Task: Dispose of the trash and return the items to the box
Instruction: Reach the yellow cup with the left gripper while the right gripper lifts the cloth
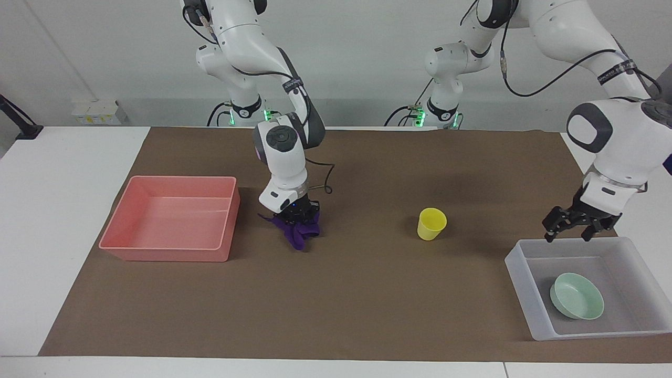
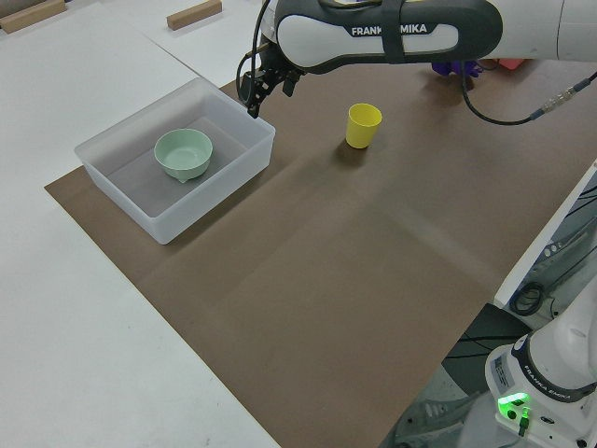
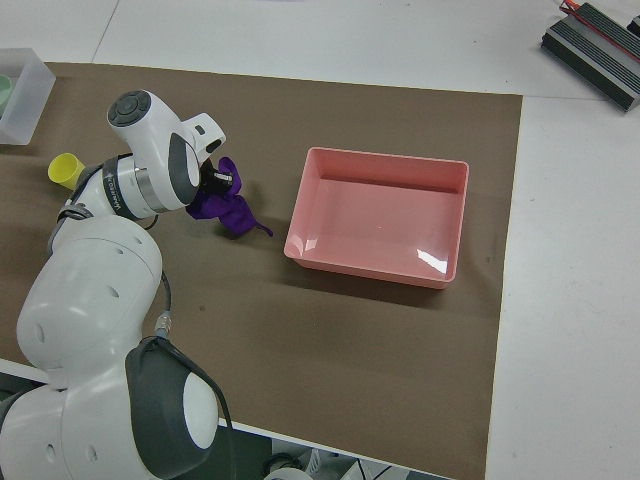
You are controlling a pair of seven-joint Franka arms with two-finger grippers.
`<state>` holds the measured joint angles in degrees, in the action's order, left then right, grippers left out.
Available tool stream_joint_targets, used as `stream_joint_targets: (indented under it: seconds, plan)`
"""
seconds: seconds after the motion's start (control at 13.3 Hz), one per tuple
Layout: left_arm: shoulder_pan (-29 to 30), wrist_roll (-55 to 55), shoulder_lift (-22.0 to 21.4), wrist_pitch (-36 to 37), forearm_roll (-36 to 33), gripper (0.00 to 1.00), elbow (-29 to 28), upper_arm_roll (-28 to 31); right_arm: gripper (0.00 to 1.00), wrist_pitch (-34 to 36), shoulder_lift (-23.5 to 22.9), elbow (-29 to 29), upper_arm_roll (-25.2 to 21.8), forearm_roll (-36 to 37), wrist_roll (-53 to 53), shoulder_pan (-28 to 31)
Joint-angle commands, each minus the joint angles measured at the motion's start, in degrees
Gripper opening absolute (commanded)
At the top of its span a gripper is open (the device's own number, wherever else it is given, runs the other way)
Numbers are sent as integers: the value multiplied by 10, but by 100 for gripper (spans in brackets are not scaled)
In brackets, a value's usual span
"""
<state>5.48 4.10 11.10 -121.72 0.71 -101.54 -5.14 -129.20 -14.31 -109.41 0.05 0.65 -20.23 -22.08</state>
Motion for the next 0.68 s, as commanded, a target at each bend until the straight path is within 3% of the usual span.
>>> stream_joint_targets:
  seconds: [0.0,0.38,0.6]
  plan:
    - [-48,-43,-32,-14,-6,100,-58,8,0,40,44,8,0,-7,-24,12]
    - [-106,-60,-59,-79,-6,100,-138,8,0,140,79,66,-1,-4,-27,26]
    - [-139,-70,-78,-147,-6,100,-207,8,0,159,103,77,-1,-3,-24,49]
